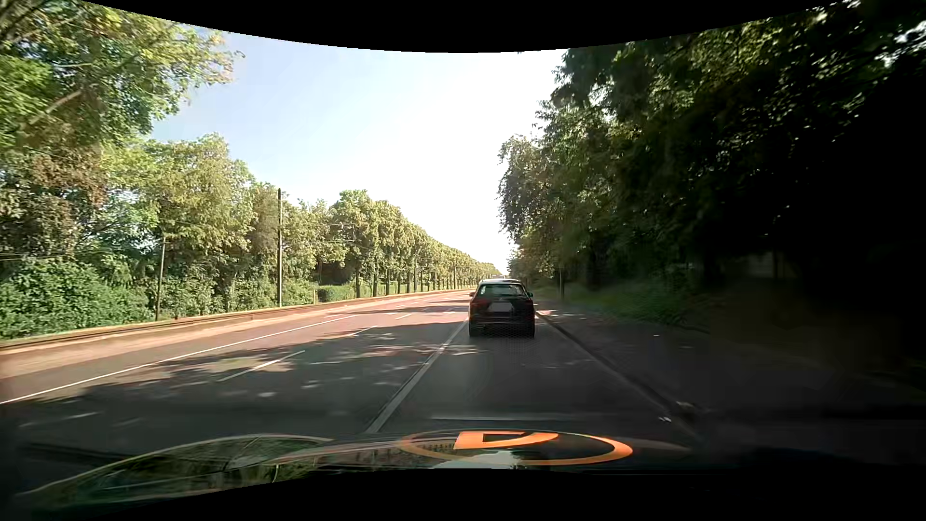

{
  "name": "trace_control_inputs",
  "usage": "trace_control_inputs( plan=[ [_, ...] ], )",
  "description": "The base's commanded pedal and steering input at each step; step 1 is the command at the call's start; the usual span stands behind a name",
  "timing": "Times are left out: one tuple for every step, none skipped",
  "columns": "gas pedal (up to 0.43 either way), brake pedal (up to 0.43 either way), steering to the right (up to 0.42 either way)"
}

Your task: Follow the waypoints while adhering to traffic rules and regulations

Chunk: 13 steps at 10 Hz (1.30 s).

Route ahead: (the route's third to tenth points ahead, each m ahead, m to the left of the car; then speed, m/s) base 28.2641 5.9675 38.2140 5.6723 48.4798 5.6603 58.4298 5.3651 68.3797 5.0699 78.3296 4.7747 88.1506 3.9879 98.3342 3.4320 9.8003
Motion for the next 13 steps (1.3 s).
trace_control_inputs(
  plan=[
    [0.268,0.0,0.007],
    [0.268,0.0,0.01],
    [0.268,0.0,0.01],
    [0.26,0.0,0.01],
    [0.248,0.0,0.006],
    [0.248,0.0,0.006],
    [0.248,0.0,0.006],
    [0.248,0.0,0.006],
    [0.248,0.0,0.006],
    [0.248,0.0,0.005],
    [0.26,0.0,0.004],
    [0.26,0.0,0.004],
    [0.26,0.0,0.004]
  ],
)
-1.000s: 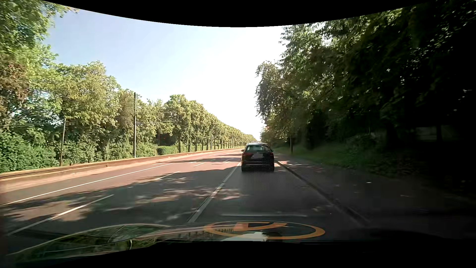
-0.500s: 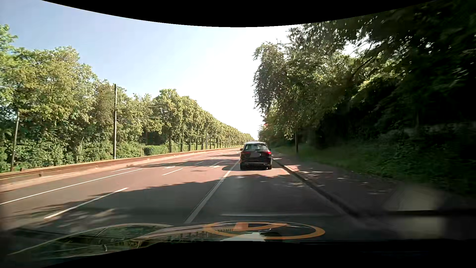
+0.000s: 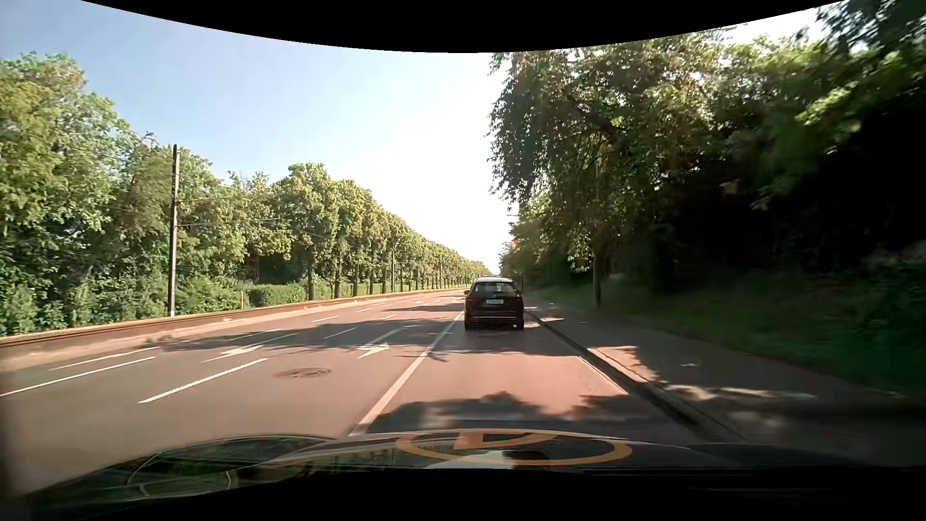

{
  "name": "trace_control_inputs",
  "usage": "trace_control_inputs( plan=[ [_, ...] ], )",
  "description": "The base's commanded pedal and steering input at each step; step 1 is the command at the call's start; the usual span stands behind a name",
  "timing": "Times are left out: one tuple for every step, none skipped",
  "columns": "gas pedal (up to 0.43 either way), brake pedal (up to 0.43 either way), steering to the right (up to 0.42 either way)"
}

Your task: Follow the waypoints while adhering to traffic rules and regulations

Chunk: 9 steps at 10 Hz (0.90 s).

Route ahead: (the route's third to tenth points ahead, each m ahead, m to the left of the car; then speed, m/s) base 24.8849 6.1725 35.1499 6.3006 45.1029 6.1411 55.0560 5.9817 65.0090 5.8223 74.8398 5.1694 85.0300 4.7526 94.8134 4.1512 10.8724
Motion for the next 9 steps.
trace_control_inputs(
  plan=[
    [0.26,0.0,0.003],
    [0.26,0.0,0.003],
    [0.26,0.0,0.002],
    [0.26,0.0,0.002],
    [0.248,0.0,0.001],
    [0.248,0.0,0.0],
    [0.248,0.0,0.0],
    [0.248,0.0,-0.003],
    [0.248,0.0,-0.006]
  ],
)
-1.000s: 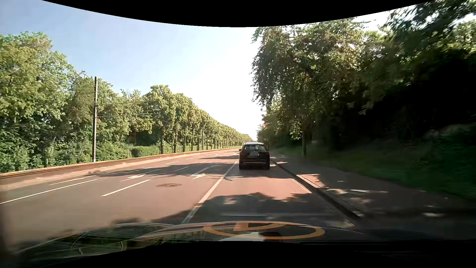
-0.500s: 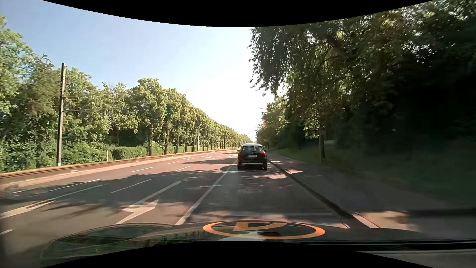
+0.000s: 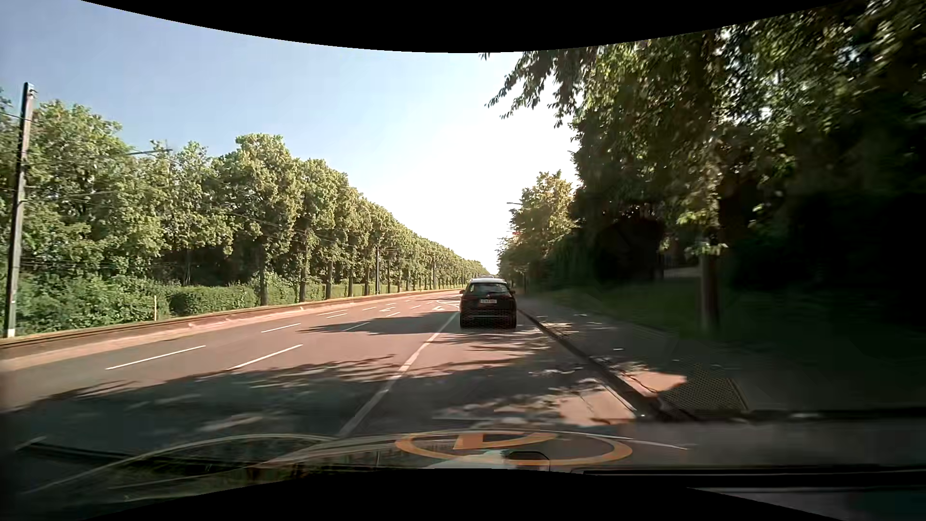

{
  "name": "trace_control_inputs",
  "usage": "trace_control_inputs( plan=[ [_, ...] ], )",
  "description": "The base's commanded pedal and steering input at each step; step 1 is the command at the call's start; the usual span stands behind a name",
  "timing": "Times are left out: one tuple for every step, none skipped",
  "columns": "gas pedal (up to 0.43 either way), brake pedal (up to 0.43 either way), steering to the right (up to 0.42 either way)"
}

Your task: Follow the waypoints while adhering to traffic rules and regulations

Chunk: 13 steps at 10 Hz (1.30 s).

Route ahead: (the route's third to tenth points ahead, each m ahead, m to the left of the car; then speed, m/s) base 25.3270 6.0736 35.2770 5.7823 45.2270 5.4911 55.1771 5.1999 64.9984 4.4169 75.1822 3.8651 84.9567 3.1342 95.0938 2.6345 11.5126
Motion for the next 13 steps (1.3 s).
trace_control_inputs(
  plan=[
    [0.248,0.0,-0.008],
    [0.22,0.0,-0.008],
    [0.22,0.0,-0.008],
    [0.22,0.0,-0.006],
    [0.22,0.0,-0.004],
    [0.22,0.0,-0.004],
    [0.22,0.0,-0.004],
    [0.197,0.0,-0.004],
    [0.197,0.0,-0.004],
    [0.197,0.0,-0.004],
    [0.197,0.0,-0.004],
    [0.197,0.0,-0.003],
    [0.197,0.0,-0.003]
  ],
)
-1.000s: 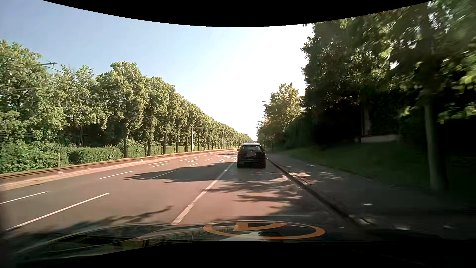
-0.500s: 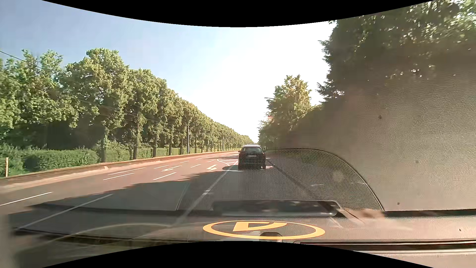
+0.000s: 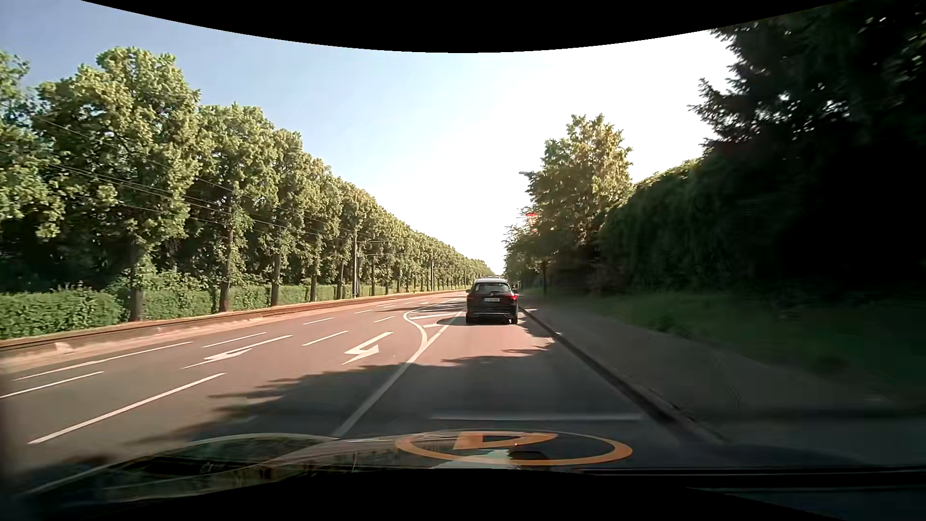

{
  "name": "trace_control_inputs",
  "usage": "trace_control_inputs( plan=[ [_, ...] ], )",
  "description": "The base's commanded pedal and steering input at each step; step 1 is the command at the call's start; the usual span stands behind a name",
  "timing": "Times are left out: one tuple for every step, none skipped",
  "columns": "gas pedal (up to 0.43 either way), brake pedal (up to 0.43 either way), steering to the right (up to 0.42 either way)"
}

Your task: Follow the waypoints while adhering to traffic rules and regulations

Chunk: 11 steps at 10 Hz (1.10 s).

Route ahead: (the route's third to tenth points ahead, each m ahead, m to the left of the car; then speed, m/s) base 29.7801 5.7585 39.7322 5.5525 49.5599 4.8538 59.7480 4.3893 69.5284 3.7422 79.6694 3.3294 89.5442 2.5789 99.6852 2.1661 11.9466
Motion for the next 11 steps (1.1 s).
trace_control_inputs(
  plan=[
    [0.197,0.0,-0.004],
    [0.197,0.0,-0.003],
    [0.197,0.0,-0.003],
    [0.197,0.0,-0.003],
    [0.209,0.0,-0.003],
    [0.22,0.0,-0.003],
    [0.22,0.0,-0.003],
    [0.22,0.0,-0.003],
    [0.22,0.0,-0.003],
    [0.22,0.0,-0.003],
    [0.228,0.0,-0.002]
  ],
)
